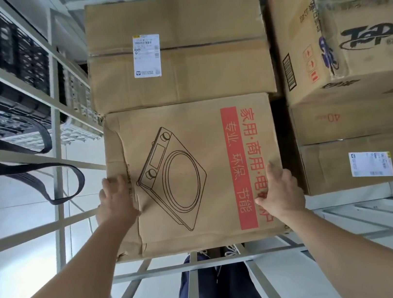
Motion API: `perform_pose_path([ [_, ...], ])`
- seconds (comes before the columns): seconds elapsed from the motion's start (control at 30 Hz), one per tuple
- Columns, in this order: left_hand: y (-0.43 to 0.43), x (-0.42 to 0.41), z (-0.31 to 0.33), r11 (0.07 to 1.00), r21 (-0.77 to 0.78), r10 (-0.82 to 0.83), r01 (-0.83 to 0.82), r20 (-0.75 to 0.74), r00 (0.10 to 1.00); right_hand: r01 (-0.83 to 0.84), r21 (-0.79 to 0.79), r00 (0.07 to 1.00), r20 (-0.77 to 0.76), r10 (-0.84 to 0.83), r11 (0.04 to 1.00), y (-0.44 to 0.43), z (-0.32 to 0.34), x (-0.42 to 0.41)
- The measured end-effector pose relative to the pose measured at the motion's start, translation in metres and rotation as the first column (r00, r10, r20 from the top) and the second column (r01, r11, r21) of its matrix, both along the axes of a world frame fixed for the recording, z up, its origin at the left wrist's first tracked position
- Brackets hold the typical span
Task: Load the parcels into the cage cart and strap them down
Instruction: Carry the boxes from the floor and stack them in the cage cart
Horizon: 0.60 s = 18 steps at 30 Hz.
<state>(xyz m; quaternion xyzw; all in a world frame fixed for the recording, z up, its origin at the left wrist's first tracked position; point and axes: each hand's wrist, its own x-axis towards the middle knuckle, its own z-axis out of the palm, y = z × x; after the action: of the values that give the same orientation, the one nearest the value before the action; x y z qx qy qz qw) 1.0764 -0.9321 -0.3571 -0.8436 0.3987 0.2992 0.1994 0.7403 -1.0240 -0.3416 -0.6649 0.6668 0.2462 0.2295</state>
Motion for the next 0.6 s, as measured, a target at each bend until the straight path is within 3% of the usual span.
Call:
perform_pose_path([
  [0.1,-0.013,-0.007,0.022,0.992,0.017,-0.128,0.127,0.043,0.991,-0.063,-0.004,0.997,0.035,0.063,0.998,-0.01,0.021,0.005],
  [0.4,-0.061,-0.045,0.126,0.916,-0.094,-0.39,0.39,0.026,0.921,-0.018,-0.076,0.998,0.062,0.023,0.997,-0.021,0.135,-0.01],
  [0.6,-0.1,-0.087,0.212,0.798,-0.205,-0.563,0.567,0.082,0.822,0.038,-0.187,0.999,0.011,-0.037,0.982,-0.007,0.218,-0.051],
])
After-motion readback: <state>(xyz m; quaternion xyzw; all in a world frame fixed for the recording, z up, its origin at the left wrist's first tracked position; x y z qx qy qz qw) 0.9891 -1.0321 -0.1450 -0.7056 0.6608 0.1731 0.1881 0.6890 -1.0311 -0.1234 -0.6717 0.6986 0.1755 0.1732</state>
